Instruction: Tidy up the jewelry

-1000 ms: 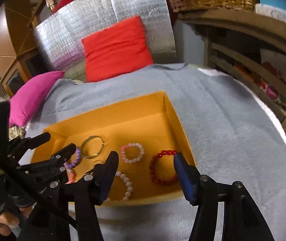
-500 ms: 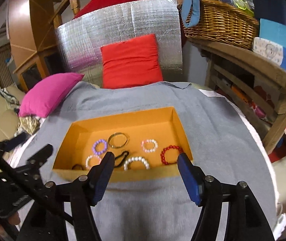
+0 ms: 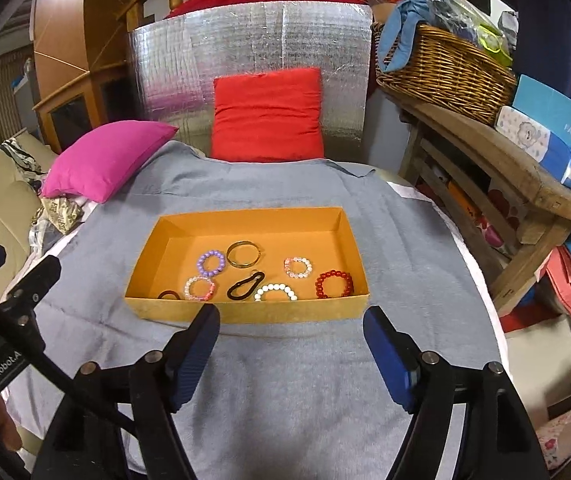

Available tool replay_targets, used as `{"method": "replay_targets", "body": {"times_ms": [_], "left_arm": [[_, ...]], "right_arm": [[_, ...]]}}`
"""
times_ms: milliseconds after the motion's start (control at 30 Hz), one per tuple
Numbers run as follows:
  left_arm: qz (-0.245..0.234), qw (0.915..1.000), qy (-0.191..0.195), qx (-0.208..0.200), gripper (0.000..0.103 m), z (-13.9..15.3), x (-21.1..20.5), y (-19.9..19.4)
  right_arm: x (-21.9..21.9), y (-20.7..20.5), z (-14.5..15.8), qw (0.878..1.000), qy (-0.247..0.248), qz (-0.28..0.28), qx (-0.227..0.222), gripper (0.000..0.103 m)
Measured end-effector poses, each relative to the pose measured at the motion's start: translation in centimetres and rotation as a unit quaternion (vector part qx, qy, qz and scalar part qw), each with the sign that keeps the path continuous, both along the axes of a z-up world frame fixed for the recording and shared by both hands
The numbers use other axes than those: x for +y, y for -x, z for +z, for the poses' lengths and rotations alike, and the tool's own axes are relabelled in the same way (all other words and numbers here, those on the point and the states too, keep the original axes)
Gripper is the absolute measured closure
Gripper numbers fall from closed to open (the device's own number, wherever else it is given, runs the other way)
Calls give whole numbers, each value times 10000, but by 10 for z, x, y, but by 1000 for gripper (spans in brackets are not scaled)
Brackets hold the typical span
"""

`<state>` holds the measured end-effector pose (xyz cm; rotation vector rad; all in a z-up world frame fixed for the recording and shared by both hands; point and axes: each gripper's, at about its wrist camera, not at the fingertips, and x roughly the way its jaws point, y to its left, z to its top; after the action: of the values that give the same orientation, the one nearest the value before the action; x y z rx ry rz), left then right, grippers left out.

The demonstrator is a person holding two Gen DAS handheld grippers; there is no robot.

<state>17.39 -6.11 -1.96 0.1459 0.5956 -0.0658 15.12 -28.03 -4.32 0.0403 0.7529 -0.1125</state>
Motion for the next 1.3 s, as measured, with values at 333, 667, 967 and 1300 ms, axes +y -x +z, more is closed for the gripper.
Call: {"method": "replay_targets", "body": {"times_ms": [333, 667, 967, 1300], "left_arm": [[38, 9998, 106, 146, 15, 2, 8, 5], [93, 9997, 108, 208, 15, -1, 11, 0], [106, 9995, 116, 268, 15, -3, 11, -6], [132, 9995, 72, 261, 15, -5, 10, -9]], "right_arm": [[8, 0, 1, 10000, 23, 6, 96, 25], [10, -7, -4, 9999, -42, -2, 155, 25], [9, -13, -7, 9998, -70, -33, 203, 25], [8, -18, -11, 9997, -69, -36, 243, 24]]}}
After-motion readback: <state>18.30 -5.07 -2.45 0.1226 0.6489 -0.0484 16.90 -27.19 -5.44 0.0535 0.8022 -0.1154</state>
